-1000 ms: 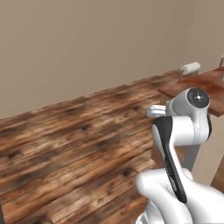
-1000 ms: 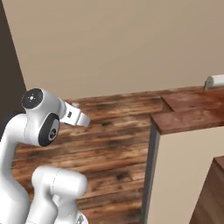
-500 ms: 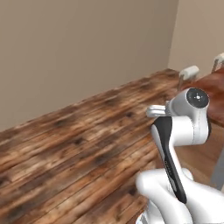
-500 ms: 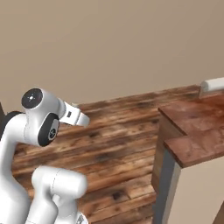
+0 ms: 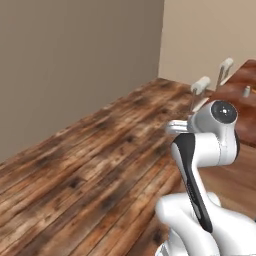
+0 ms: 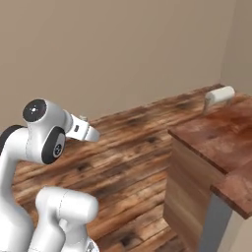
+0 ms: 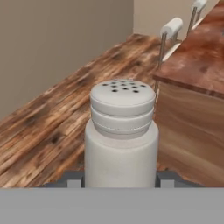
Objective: Move the shaker and shaker from the cabinet to the dining counter.
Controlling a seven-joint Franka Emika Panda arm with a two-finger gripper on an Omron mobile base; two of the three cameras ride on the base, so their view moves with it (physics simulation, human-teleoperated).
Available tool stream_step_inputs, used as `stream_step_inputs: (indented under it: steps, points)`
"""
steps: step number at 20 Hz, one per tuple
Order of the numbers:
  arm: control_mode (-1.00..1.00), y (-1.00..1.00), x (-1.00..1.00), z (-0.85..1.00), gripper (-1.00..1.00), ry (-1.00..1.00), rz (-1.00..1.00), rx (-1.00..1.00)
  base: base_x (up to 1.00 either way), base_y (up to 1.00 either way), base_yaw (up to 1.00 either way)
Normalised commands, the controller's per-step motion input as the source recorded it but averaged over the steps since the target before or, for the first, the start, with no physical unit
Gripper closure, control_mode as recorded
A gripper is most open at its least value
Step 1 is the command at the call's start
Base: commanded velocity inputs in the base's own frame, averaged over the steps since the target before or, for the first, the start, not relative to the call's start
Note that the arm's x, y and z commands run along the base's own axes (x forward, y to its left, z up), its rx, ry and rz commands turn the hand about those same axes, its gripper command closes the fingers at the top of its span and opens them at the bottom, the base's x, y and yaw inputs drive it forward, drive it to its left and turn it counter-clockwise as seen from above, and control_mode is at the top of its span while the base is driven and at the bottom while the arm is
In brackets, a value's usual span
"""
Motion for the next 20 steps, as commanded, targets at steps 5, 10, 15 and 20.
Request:
stream_step_inputs:
  steps: [5, 10, 15, 20]
  points:
    - [1.00, 0.00, 0.00, 0.00, 1.00, 0.00, 0.00, 0.00, 0.62, 0.35, -0.47]
    - [1.00, 0.00, 0.00, 0.00, 1.00, 0.00, 0.00, 0.00, 0.61, 0.36, -0.46]
    - [1.00, 0.00, 0.00, 0.00, 1.00, 0.00, 0.00, 0.00, 0.59, 0.41, -0.43]
    - [1.00, 0.00, 0.00, 0.00, 1.00, 0.00, 0.00, 0.00, 0.58, 0.46, -0.40]
